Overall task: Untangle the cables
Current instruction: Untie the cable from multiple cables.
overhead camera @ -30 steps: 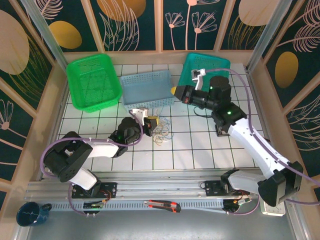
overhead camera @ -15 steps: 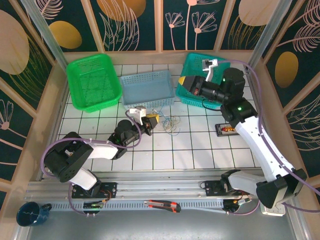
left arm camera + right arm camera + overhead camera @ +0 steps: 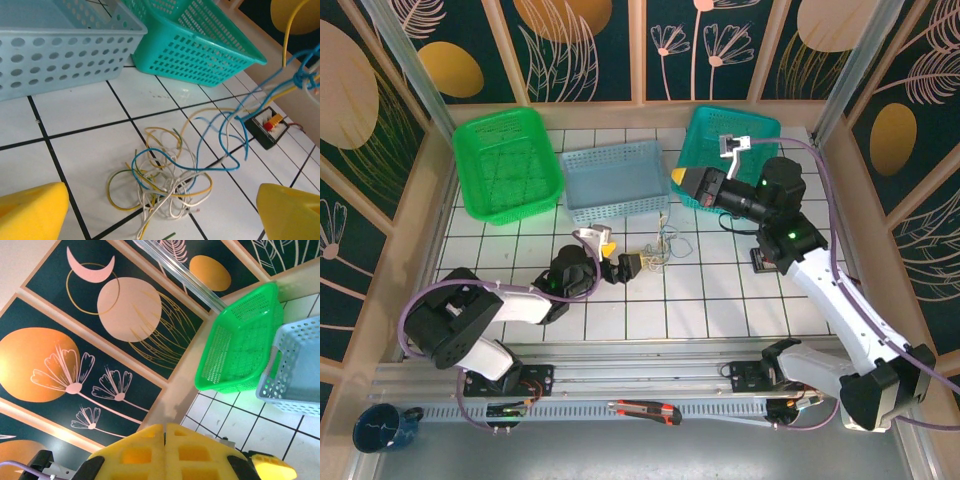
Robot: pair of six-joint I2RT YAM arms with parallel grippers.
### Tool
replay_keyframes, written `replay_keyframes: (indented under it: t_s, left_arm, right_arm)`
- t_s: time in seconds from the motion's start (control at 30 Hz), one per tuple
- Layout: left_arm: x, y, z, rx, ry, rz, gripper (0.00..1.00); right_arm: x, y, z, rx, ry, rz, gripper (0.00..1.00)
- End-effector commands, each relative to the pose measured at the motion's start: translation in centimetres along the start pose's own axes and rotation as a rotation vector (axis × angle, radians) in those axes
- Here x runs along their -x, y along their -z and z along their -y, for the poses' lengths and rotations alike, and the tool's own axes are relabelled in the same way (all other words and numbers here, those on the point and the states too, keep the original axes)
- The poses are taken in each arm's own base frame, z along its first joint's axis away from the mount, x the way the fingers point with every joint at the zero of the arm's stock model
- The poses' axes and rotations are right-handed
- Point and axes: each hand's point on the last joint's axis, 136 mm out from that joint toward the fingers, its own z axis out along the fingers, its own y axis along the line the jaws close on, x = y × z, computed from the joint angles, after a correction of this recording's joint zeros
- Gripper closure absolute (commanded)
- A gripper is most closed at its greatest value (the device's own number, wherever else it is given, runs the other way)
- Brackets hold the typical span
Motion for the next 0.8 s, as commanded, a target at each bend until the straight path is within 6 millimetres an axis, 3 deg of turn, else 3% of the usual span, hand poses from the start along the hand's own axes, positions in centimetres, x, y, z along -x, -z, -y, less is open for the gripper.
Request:
replay_keyframes:
  t_s: [0.0,0.67,0.77]
  left_arm:
    - [-0.2,-0.9,1.1,-0.058,-0.042,-0.044,0.02]
    - [-2.8,-8.6,0.1,-0.084,-0.127,-0.188,0.03]
    - [-3.2,-9.6,-0.3,-0.077,-0.124,-0.197,0.14]
  right_arm:
    - [1.4,-0.2,-2.2,0.040,0.079,0.031,1.00]
    - [0.5,-1.7,-3.3,0.051,0.078,0.002,1.00]
    - [0.1,-1.9,-4.1,0.066,0.081,-0.009,1.00]
